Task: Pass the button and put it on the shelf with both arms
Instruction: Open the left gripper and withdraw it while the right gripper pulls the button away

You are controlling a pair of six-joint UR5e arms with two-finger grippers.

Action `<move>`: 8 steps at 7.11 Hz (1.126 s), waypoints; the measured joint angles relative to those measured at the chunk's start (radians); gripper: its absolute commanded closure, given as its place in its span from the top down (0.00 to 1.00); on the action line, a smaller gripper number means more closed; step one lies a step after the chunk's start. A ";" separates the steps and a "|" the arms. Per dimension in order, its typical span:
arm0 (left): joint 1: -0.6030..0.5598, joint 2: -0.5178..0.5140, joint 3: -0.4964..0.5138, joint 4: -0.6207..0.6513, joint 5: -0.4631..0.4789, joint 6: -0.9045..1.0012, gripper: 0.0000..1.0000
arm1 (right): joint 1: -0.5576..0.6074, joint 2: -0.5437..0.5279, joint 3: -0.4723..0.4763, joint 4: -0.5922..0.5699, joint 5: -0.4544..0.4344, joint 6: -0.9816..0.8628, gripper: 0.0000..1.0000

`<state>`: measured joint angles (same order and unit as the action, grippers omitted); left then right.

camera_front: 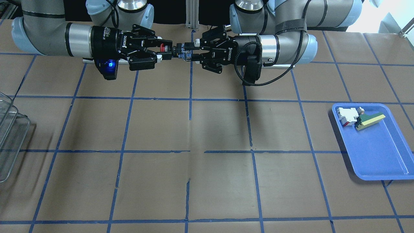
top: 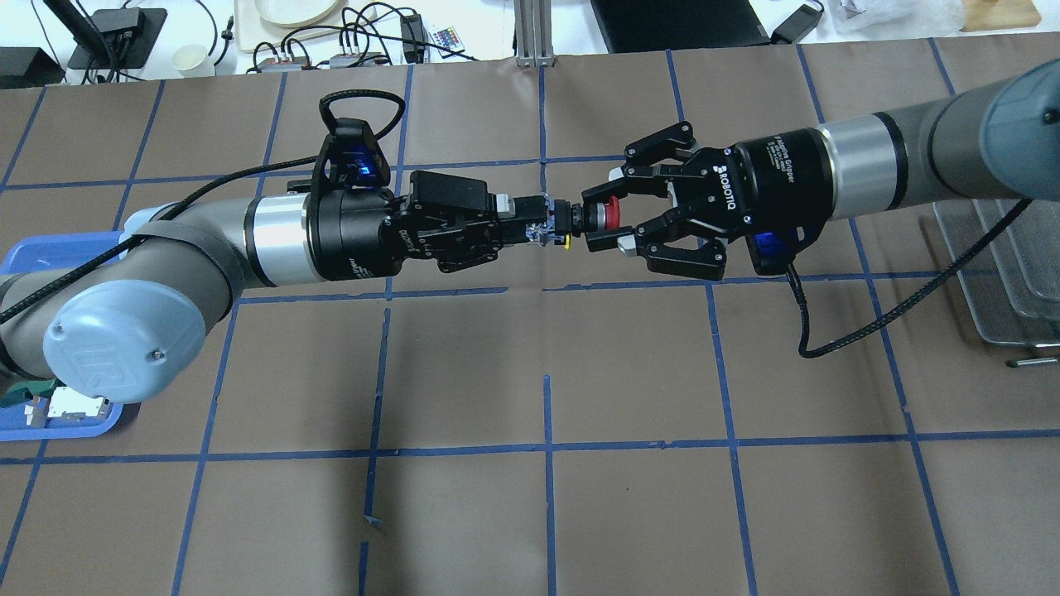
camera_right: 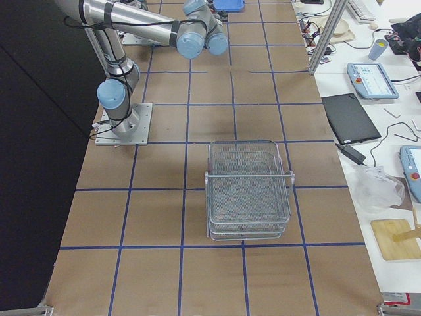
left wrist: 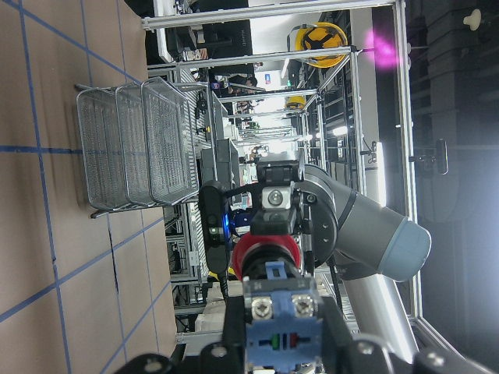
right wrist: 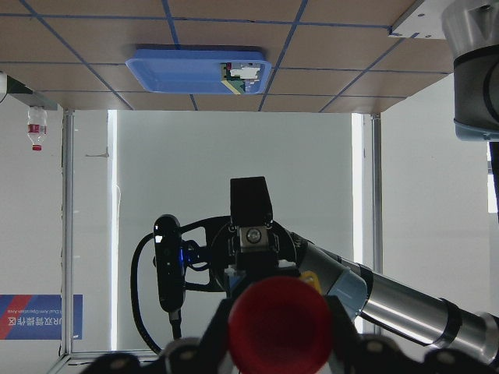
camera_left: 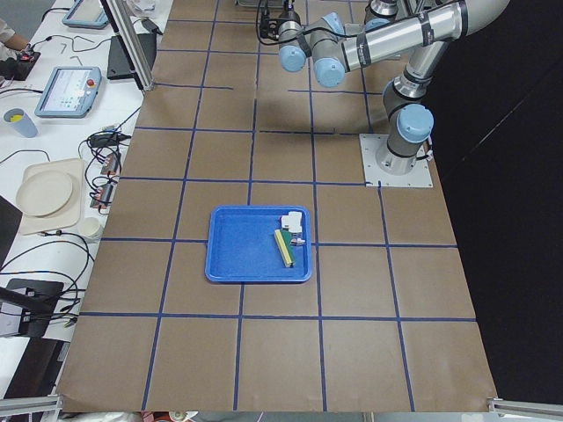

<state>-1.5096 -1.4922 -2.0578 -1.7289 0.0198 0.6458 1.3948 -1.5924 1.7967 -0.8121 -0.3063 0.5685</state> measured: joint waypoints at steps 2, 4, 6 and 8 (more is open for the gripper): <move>0.000 -0.002 -0.001 0.000 0.000 0.000 0.97 | -0.002 0.001 -0.001 0.001 0.002 0.001 0.02; -0.002 -0.011 0.000 -0.001 0.001 -0.014 1.00 | -0.004 0.002 -0.004 0.005 0.002 0.002 0.01; -0.007 -0.015 0.005 -0.001 0.001 -0.055 1.00 | -0.006 0.003 -0.005 0.006 -0.002 0.004 0.00; 0.010 -0.011 0.025 0.023 0.073 -0.118 1.00 | -0.042 0.006 -0.022 -0.001 -0.084 0.004 0.01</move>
<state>-1.4997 -1.5034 -2.0326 -1.7060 0.0926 0.5274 1.3525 -1.5862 1.7749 -0.8126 -0.3908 0.5725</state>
